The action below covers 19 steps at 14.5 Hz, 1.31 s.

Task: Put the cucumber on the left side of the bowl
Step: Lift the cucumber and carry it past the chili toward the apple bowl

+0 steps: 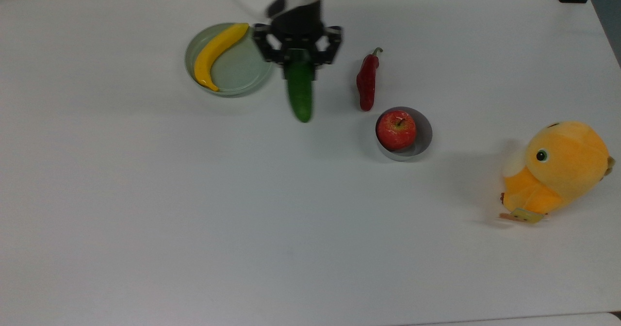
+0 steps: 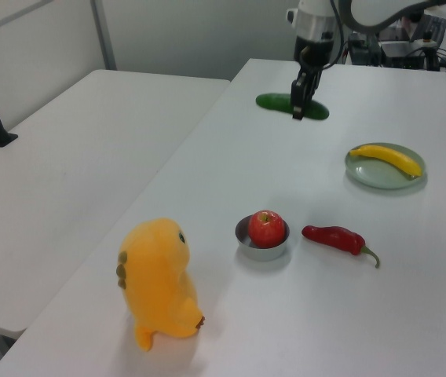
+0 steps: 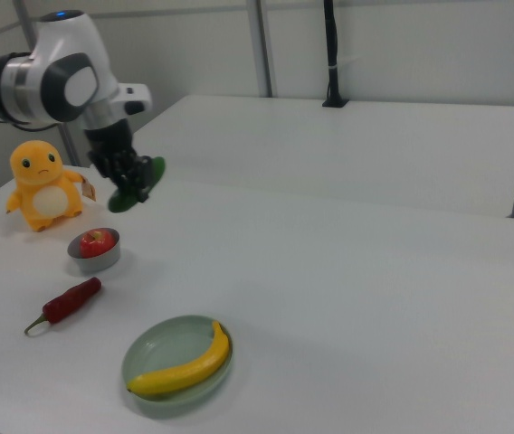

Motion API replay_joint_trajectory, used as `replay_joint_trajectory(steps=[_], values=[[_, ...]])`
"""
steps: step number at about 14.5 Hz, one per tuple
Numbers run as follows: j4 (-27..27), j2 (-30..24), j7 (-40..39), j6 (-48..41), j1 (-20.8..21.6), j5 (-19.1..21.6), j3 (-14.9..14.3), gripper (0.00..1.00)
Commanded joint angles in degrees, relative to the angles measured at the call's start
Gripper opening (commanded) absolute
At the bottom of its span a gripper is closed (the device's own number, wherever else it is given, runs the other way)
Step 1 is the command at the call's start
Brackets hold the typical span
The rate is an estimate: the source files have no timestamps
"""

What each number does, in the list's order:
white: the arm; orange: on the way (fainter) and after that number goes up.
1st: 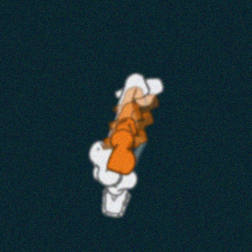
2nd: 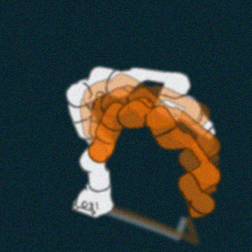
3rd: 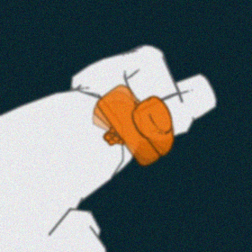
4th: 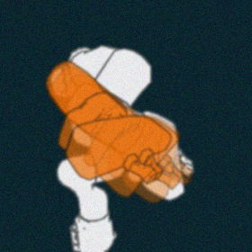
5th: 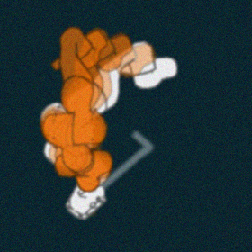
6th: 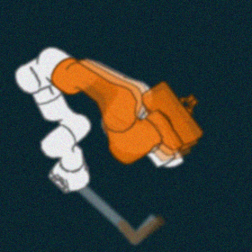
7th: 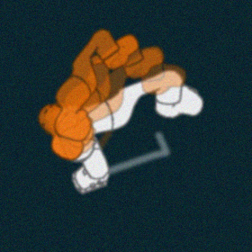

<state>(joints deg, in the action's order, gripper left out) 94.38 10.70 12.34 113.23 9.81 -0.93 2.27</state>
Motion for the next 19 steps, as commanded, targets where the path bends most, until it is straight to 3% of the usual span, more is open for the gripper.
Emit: replay_joint_trajectory(steps=[1, 6, 10, 19], values=[[-5.9, 5.6, 7.1, 1.3, 2.7, -0.3, 5.3, 0.00], [-6.4, 9.6, 14.2, 12.7, 8.5, -0.7, 6.2, 0.00], [-6.4, 13.4, 14.6, 20.8, 12.2, -0.7, 6.3, 0.00], [-5.9, 18.5, 17.8, 26.2, 14.5, -0.8, 6.4, 0.06]])
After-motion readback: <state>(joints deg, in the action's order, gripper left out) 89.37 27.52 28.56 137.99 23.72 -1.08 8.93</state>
